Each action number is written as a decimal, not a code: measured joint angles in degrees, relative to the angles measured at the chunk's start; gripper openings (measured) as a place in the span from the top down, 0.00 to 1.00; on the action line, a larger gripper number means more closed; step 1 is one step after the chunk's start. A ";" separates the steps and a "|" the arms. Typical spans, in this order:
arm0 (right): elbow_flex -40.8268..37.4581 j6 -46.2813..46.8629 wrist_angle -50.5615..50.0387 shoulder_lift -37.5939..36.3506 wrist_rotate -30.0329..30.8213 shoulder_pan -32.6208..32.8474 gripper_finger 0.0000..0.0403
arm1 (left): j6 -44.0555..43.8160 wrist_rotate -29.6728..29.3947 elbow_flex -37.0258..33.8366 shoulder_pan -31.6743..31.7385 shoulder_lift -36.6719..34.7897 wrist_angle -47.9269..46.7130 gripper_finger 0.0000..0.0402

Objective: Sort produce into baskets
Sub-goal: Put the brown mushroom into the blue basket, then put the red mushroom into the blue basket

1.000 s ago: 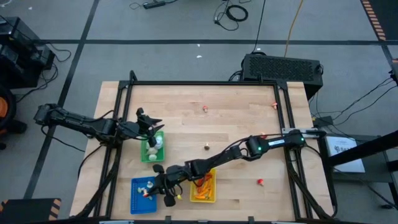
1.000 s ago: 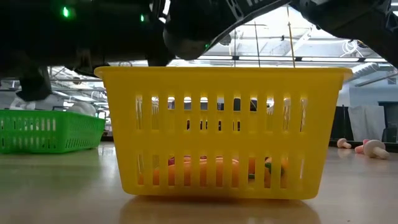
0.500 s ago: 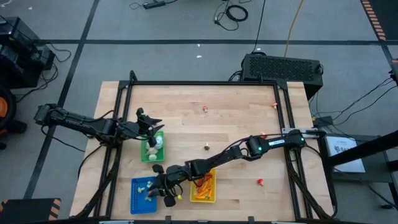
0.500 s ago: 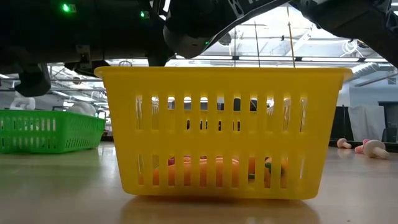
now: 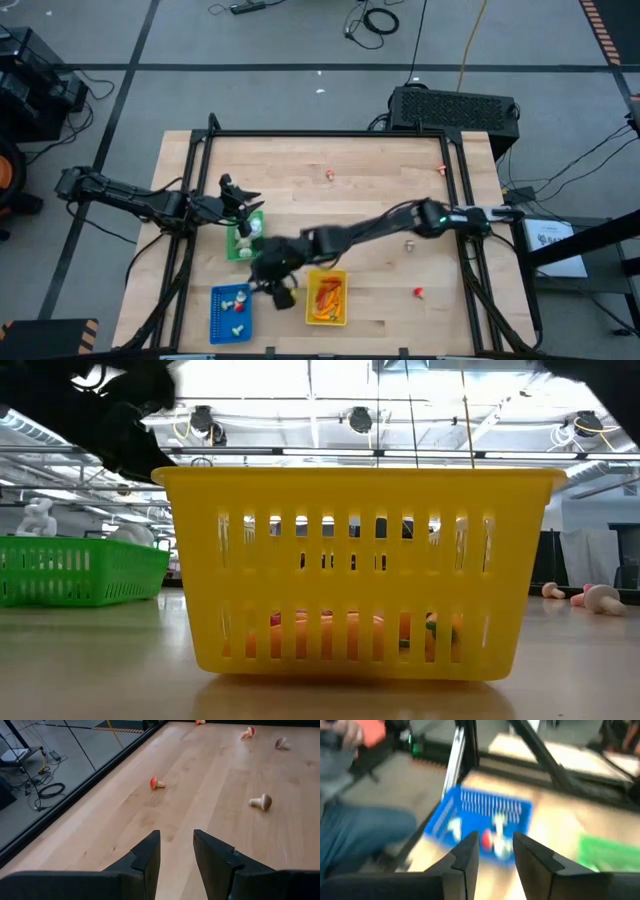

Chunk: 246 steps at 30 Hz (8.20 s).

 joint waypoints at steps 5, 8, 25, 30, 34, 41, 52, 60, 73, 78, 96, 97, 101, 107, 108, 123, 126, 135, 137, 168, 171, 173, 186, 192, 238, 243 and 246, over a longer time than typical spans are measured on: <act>-0.13 -2.15 -27.46 -10.76 0.01 -2.37 0.73 | -0.02 0.01 0.00 -0.71 0.00 0.01 0.69; -0.10 -2.53 -40.07 -15.86 0.16 -3.75 0.73 | -0.02 0.02 0.00 -0.78 0.00 0.00 0.69; -16.19 9.37 -71.49 -34.57 15.78 -5.87 0.73 | -0.23 1.26 -0.02 -0.76 0.02 -1.09 0.69; -40.82 24.63 -61.51 -54.35 22.50 -9.34 0.73 | -1.53 1.90 -0.02 -0.74 0.02 -2.02 0.69; -59.46 38.63 -51.06 -67.48 18.96 -11.40 0.73 | -1.79 1.89 -0.02 -0.74 0.02 -1.43 0.69; -77.34 41.16 -40.43 -74.23 13.12 -8.15 0.73 | -1.82 1.38 -0.02 -0.71 0.02 -1.25 0.69; -83.17 30.91 -37.38 -72.22 9.24 -3.68 0.72 | -1.03 1.12 -0.02 -0.71 0.02 0.59 0.69; -83.17 27.34 -37.05 -70.15 12.13 -3.68 0.59 | -0.91 1.07 -0.02 -0.71 0.02 0.26 0.69; -83.17 27.70 -35.16 -59.32 14.06 1.23 0.52 | -0.87 1.09 -0.02 -0.71 0.04 -0.31 0.69; -83.17 27.86 -34.70 -56.49 15.25 2.68 0.55 | 0.04 1.11 -0.02 -0.71 0.04 -0.27 0.69; -83.06 27.86 -34.45 -55.30 18.00 2.98 0.90 | 0.07 1.25 -0.02 -0.71 0.04 -0.02 0.69; -83.04 27.86 -34.33 -55.30 17.96 2.98 0.93 | 0.07 1.25 -0.02 -0.71 0.04 -0.02 0.69; -81.60 27.85 -34.00 -55.20 17.48 2.98 0.99 | 0.07 1.27 -0.02 -0.71 0.04 -0.02 0.69; -74.98 27.22 -31.76 -55.19 17.70 3.01 0.99 | 0.07 1.28 -0.02 -0.71 0.04 -0.02 0.69; -73.75 26.53 -29.70 -55.19 17.80 3.01 0.99 | 0.07 1.29 -0.02 -0.71 0.04 0.00 0.69; -69.42 6.78 22.13 -48.78 18.18 3.01 1.00 | 0.04 1.51 -0.02 -0.71 0.04 0.13 0.69; -69.42 3.92 33.24 -43.48 17.66 3.01 1.00 | 0.05 1.52 -0.02 -0.71 0.03 0.17 0.69; -58.60 -1.53 54.58 -24.31 11.34 2.99 1.00 | 0.04 1.53 -0.02 -0.71 0.04 0.13 0.69; -53.17 -2.21 53.65 -19.63 9.33 3.15 1.00 | 0.04 1.53 -0.02 -0.71 0.02 0.11 0.69; -0.97 4.84 29.97 13.90 5.78 3.51 0.97 | 0.07 1.53 -0.02 -0.71 0.04 -0.23 0.69; -0.97 4.10 30.48 13.90 5.78 3.51 0.91 | 0.07 1.53 -0.02 -0.71 0.04 -0.22 0.69; -0.97 4.29 30.31 13.90 5.78 3.51 0.86 | 0.04 1.53 -0.02 -0.71 0.02 -0.22 0.69; -0.99 4.71 29.18 13.54 5.79 3.38 0.70 | 0.04 1.53 -0.02 -0.73 0.04 -0.24 0.69; -0.99 4.19 19.62 10.56 5.56 2.71 0.70 | 0.02 1.54 -0.02 -0.73 0.04 -0.28 0.69; -6.92 -17.25 -48.51 -7.09 5.73 -35.81 0.69 | -29.94 -12.02 -0.84 3.05 0.02 -28.74 0.69; -9.42 -18.96 -45.67 -6.95 8.48 -35.92 0.69 | -29.84 -12.35 -0.87 3.05 0.01 -28.41 0.69; -10.84 -21.03 -45.14 -6.95 8.82 -36.74 0.69 | -29.70 -12.70 -0.87 3.07 0.00 -28.32 0.69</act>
